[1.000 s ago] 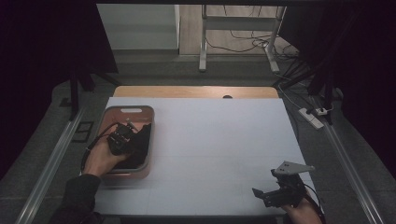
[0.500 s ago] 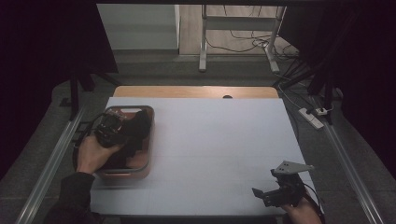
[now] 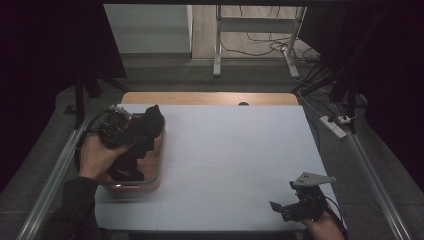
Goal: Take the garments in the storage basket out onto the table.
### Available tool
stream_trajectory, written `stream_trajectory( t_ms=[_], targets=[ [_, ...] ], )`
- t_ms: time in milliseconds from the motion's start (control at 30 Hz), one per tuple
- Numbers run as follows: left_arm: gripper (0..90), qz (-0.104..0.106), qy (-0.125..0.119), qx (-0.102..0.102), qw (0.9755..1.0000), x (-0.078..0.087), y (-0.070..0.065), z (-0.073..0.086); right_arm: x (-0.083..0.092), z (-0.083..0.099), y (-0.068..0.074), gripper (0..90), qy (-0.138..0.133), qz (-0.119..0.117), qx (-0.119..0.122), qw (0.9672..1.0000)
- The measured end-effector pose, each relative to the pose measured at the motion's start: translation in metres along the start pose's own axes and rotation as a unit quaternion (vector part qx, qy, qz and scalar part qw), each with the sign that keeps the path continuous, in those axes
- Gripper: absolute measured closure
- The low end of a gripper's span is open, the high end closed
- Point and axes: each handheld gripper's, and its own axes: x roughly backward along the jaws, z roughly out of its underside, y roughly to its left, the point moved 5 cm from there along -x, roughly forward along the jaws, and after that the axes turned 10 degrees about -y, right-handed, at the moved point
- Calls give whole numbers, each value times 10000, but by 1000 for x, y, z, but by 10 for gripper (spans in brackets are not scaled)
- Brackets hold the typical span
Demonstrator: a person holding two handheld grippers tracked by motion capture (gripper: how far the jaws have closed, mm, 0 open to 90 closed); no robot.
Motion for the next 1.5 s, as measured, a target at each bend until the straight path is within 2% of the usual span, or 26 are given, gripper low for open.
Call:
stream_trajectory(
  t_ms=[267, 567, 667, 1000, 1167, 1200, 1300, 1433, 1500],
  targets=[
    [650, 55, -248, -201, 9995, 12, -13, -28, 0, 0, 0, 4, -5, -1, -1, 10000],
    [649, 81, -350, -451, 9983, 15, -28, -53, 0, 0, 0, 4, -2, -6, 6, 10000],
    [649, 105, -379, -592, 9975, 13, -38, -65, 0, 0, 0, 4, -5, -8, 7, 10000],
    [650, 187, -461, -798, 9956, 5, -58, -88, 0, 0, 0, 5, -9, -14, 12, 10000],
    [650, 269, -555, -949, 9936, 0, -73, -103, 0, 0, 0, 5, -12, -5, 13, 10000],
    [649, 269, -555, -949, 9936, 0, -73, -103, 0, 0, 0, 5, -7, -9, 4, 10000],
    [649, 221, -511, -1132, 9920, -6, -83, -115, 0, 0, 0, 5, -6, -16, 10, 10000],
    [649, 223, -523, -1211, 9910, -10, -90, -124, 0, 0, 0, 5, -7, -17, 8, 10000],
    [649, 363, -598, -1203, 9903, -15, -99, -132, 0, 0, 0, 5, -8, -18, 13, 10000]
  ],
)
